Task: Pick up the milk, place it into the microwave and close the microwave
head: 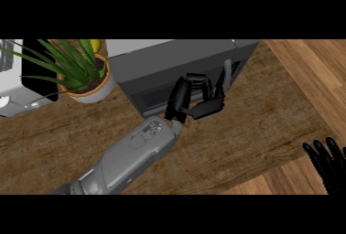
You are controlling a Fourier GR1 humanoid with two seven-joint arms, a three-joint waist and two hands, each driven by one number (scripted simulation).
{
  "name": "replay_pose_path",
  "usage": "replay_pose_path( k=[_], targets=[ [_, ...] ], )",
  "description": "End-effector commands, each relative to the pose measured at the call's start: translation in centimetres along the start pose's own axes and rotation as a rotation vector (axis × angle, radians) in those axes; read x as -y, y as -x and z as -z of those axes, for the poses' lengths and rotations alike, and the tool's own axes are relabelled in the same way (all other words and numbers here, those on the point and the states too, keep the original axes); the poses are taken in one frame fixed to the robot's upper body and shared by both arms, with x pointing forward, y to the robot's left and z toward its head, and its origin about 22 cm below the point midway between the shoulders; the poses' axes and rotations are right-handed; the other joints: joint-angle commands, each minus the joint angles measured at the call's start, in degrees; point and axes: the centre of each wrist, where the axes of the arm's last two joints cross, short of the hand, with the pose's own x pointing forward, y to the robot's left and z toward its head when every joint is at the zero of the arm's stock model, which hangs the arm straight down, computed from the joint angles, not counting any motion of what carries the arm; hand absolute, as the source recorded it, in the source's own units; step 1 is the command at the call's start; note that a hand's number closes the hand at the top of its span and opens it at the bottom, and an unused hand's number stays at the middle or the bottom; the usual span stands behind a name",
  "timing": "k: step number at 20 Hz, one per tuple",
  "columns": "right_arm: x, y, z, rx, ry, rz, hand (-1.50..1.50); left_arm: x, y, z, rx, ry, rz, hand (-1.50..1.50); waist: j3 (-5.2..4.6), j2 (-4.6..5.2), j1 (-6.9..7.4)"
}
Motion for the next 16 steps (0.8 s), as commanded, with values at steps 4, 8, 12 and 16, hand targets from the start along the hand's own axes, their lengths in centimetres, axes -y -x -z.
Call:
replay_pose_path(
  k=[4, 8, 12, 16],
  targets=[
    [0.1, -0.9, 0.6, 0.034, -0.045, 0.035, -1.50, -0.5, -0.6, 1.7, 0.029, -0.021, -0.002, 1.50, 0.13, 0.98, -1.29],
    [0.1, -1.7, 0.6, 0.025, -0.061, 0.043, -1.50, -0.6, -0.6, 1.9, 0.040, -0.045, 0.001, 1.50, 0.12, 0.81, -1.98],
    [0.3, -2.5, 1.1, 0.044, -0.086, 0.022, -1.50, -0.6, -0.5, 2.0, 0.042, -0.050, -0.008, 1.50, 0.17, 0.67, -2.03],
    [0.1, -3.1, 1.3, 0.065, -0.083, 0.031, -1.50, -0.7, -0.4, 2.0, 0.055, -0.070, -0.011, 1.50, 0.11, 0.83, -3.06]
  ],
)
